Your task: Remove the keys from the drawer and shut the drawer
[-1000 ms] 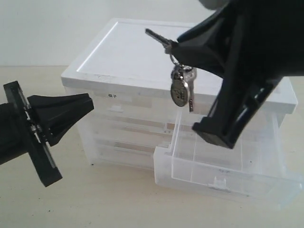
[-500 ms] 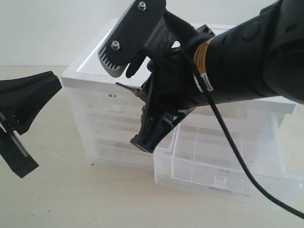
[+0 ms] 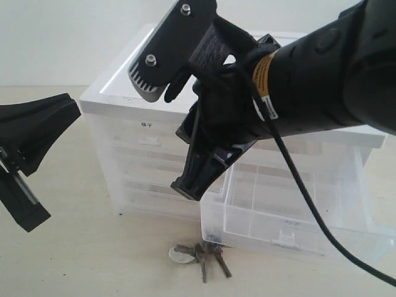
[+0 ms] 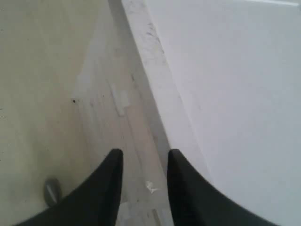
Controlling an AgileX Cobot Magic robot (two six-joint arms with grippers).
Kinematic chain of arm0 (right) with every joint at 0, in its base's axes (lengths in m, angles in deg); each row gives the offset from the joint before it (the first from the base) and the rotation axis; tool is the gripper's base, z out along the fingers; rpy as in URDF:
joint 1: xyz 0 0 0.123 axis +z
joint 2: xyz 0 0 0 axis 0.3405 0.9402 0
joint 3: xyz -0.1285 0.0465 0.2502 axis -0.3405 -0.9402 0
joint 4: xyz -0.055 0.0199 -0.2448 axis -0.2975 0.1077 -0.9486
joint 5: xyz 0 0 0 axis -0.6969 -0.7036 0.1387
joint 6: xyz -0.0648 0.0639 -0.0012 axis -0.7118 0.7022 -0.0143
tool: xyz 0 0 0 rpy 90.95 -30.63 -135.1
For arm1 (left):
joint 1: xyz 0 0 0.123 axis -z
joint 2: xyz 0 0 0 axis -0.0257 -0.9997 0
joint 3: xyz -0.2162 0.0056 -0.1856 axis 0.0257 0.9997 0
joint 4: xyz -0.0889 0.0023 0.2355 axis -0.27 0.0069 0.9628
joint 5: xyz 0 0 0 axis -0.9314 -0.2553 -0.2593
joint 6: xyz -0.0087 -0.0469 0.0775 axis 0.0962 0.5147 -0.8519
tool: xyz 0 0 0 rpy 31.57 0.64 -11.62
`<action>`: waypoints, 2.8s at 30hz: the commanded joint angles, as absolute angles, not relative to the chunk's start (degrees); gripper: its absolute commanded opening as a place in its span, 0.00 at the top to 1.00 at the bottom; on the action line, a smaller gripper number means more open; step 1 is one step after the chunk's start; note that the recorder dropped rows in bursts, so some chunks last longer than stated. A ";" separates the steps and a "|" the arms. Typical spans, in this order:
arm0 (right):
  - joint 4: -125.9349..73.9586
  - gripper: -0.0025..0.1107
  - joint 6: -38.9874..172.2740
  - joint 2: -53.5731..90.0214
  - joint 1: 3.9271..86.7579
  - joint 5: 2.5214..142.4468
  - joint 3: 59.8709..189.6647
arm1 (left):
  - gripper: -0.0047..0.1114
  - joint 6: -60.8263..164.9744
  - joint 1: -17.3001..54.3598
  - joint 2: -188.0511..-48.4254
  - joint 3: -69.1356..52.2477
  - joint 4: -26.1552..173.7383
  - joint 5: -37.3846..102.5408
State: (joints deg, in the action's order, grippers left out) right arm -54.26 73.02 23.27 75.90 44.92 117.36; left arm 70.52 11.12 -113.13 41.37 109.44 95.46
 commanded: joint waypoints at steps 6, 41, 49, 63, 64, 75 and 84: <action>-54.78 0.71 73.33 23.12 75.43 45.20 117.73 | 0.92 73.33 11.15 -112.79 41.83 110.35 93.49; -67.43 0.71 86.30 6.29 75.43 31.07 119.87 | 0.92 95.60 29.91 -143.90 28.46 140.10 74.61; -67.43 0.71 86.51 6.29 75.43 30.40 119.87 | 0.92 94.61 29.91 -147.20 27.94 139.23 73.91; -67.43 0.71 86.51 6.29 75.43 30.26 119.87 | 0.92 102.17 36.76 -152.88 22.36 140.67 63.39; -67.43 0.71 86.51 6.29 75.43 30.26 119.87 | 0.92 102.74 36.88 -152.88 22.08 140.67 62.73; -67.43 0.71 86.51 6.29 75.43 29.98 119.87 | 0.92 103.96 36.93 -155.12 18.77 136.07 56.63; -67.43 0.71 86.51 6.29 75.43 29.76 119.87 | 0.92 105.11 36.93 -150.15 17.53 134.78 47.34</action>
